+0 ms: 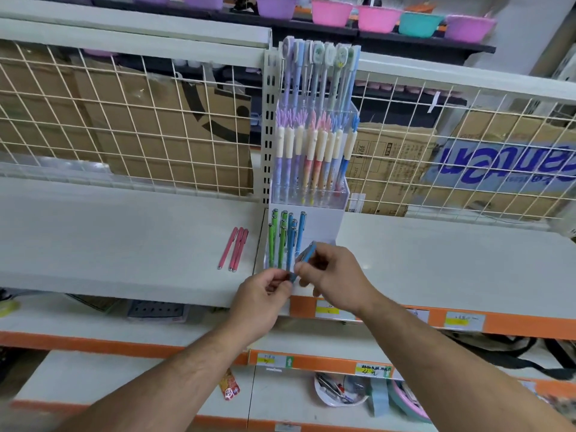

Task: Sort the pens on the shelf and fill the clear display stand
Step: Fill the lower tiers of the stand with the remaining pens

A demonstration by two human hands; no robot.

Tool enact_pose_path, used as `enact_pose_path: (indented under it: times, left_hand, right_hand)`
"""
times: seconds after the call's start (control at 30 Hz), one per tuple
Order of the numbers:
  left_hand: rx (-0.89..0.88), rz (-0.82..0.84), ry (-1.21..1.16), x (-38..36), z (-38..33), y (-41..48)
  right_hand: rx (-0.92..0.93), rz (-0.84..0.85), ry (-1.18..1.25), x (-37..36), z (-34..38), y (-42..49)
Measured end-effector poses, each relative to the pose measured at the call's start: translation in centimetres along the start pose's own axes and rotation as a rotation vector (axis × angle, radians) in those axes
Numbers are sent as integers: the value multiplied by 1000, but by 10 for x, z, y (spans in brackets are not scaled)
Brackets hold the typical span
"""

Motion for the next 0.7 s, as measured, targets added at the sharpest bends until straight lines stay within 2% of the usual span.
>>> enact_pose_path:
  times: [0.1,0.17,0.27,0.4,0.7]
  left_hand:
    - [-61,-52,279,24,0,9]
    - [-128,-33,515,36,3,18]
    - [-123,73,800,42,17,32]
    - [-99,147,910,39,27,38]
    - [-82,175,935,39,30,42]
  right_hand:
    - [-65,-192,59,29,3,10]
    - [-76,-322,12,47,7,17]
    - [-66,-367,-85,50,11,28]
    - [-54,-352,-210,35,10,42]
    - [-69,-293,-500,15,5,48]
Point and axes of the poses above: each hand's wrist, its own y-axis towards the middle knuckle, its own x-axis out of the back of the hand, z = x × y, the point moved 8 cm from there along y, towards the middle knuckle, and after that the axes turned 6 degrees about -x, right-handed, at the moved point
